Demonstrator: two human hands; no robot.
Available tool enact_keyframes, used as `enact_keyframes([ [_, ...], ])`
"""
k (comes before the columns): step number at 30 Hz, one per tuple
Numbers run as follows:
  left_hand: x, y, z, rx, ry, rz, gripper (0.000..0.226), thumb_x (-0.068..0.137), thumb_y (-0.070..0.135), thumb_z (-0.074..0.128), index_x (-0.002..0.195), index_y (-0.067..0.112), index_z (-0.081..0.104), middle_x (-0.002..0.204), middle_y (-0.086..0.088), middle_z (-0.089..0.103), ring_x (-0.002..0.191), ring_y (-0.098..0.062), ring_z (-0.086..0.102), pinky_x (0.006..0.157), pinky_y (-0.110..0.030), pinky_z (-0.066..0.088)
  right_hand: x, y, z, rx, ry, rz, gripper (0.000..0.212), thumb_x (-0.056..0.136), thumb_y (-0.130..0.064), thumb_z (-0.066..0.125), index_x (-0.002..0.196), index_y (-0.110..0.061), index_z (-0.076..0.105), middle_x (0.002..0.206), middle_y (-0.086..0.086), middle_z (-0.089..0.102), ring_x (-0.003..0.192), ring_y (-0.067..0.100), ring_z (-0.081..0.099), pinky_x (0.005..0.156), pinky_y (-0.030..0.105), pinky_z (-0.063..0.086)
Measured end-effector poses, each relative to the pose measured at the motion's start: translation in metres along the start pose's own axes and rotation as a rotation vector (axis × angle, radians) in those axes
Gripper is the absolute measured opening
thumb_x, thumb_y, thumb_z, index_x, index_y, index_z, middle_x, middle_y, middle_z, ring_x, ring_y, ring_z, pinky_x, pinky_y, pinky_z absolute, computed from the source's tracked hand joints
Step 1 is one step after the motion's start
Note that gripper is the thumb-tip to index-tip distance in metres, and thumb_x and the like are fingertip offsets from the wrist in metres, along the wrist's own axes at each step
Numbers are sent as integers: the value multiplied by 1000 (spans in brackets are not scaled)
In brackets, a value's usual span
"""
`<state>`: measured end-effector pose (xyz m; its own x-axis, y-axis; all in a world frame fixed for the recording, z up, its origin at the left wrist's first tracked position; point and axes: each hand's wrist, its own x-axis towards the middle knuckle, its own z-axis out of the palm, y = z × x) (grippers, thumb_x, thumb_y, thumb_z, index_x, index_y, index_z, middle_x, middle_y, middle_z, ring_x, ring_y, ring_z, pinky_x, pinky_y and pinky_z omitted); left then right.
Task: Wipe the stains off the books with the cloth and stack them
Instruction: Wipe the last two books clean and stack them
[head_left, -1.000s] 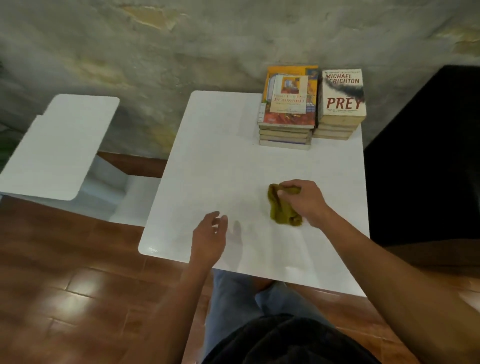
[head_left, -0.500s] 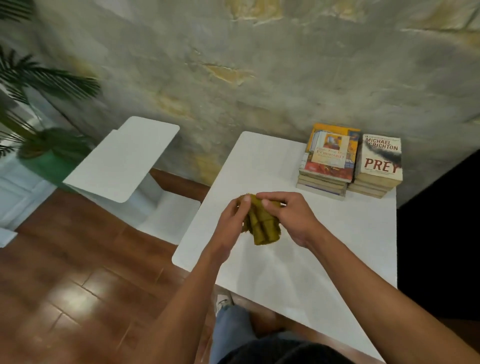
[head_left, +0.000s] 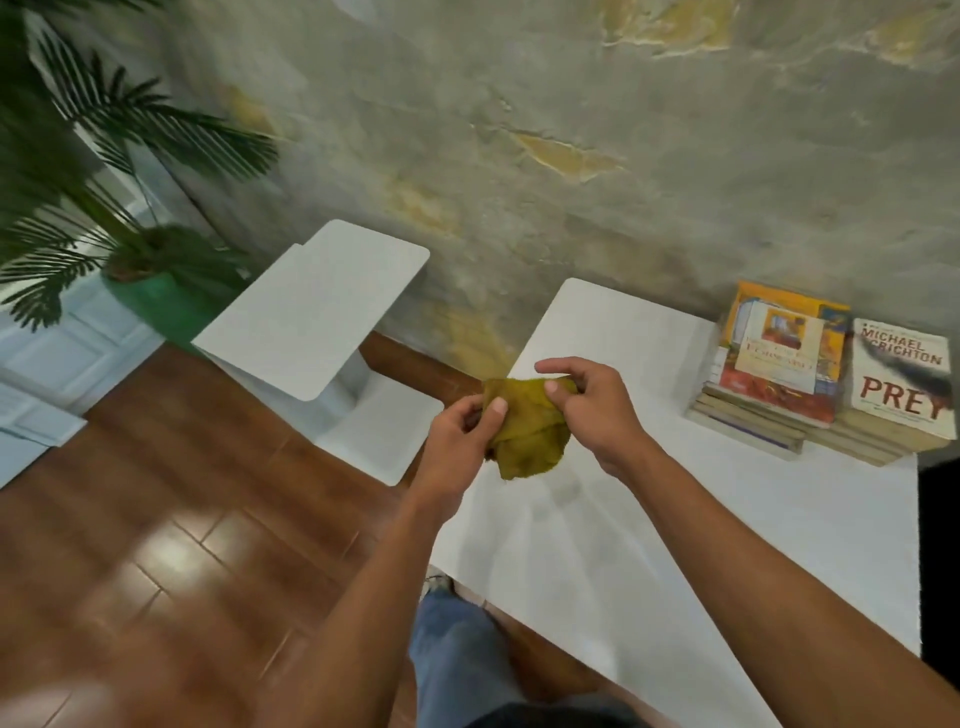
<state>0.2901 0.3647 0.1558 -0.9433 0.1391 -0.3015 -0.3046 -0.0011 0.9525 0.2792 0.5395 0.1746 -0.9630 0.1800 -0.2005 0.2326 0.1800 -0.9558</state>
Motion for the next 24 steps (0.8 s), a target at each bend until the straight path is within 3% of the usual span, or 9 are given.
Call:
enact_keyframes([
  [3,27,-3,-43,-63,1,-79,39,91,34,70,125,17,64,115,-2,73,105,-22,71,88,-39,60,36,2,48,47,48,73,24,97,-8,60,99,-29,72,110,4,68,102,21,65,85,35,59],
  [7,77,-11,-112,-75,96,-136,47,83,35,77,122,11,66,112,-9,74,105,-27,71,89,-43,59,88,5,119,91,63,156,13,93,-16,69,97,-27,73,108,-1,70,103,18,66,91,42,58],
  [10,119,-20,-174,-44,207,-181,28,89,26,76,112,12,71,102,-7,76,99,-26,73,83,-35,60,129,10,182,78,35,198,8,89,-18,74,91,-26,75,103,-5,73,98,15,68,91,44,58],
  [16,186,-37,-275,98,310,-239,25,95,23,70,117,11,70,101,-2,75,92,-10,72,77,-22,58,186,20,292,41,-82,290,17,88,-7,73,94,-23,73,100,-5,71,96,11,67,90,35,58],
  [20,218,-54,-328,165,378,-255,26,96,25,68,120,15,70,108,-3,73,99,-14,70,75,-19,57,214,33,349,-7,-167,312,18,87,-4,72,95,-20,73,98,-4,71,96,13,67,86,29,58],
  [24,247,-71,-370,210,437,-274,22,95,20,70,116,16,69,103,-2,72,95,-14,69,72,-21,58,239,52,395,-95,-201,298,17,86,-5,73,87,-22,75,90,-10,70,85,7,66,75,22,56],
])
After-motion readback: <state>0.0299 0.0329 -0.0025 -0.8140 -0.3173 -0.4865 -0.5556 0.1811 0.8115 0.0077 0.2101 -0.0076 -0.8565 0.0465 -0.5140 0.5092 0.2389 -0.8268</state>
